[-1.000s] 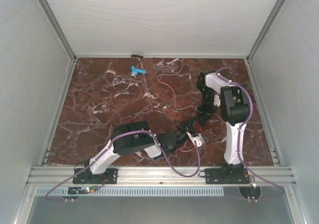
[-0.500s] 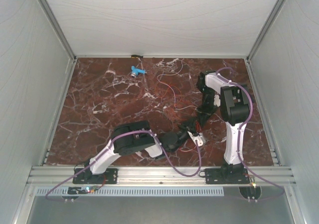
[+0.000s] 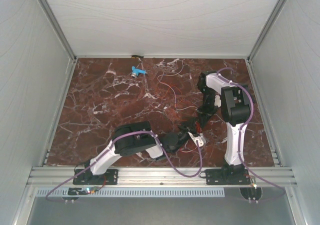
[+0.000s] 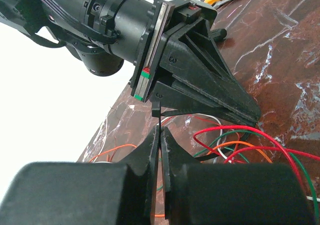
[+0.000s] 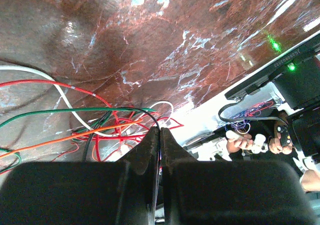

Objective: Zip-tie the wires
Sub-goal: Tie the cable at the center of the board.

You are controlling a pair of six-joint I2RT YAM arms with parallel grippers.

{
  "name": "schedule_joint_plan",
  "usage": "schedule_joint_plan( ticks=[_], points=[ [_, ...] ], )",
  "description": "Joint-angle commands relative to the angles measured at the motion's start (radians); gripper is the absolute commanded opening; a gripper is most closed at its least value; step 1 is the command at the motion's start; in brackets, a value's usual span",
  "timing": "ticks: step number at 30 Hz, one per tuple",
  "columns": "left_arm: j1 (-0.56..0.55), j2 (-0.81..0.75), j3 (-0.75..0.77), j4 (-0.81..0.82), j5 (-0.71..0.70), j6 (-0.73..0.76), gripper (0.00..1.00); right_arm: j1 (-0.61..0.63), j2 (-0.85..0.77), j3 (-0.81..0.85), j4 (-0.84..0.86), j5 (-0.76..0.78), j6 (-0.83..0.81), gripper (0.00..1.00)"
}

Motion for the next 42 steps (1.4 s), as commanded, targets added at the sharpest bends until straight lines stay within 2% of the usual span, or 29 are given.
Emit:
schedule_joint_plan(
  ticks=[1, 42],
  points=[
    [0.001, 0.002, 0.013, 0.262, -0.015, 0.000, 0.00, -0.004, 0.008, 0.014, -0.013, -0.001, 0.004, 0.00],
    [0.021, -0.078, -0.026, 0.262, 0.005, 0.016, 0.00, 0.027, 0.002, 0.061, -0.013, -0.039, 0.019, 0.00]
  ],
)
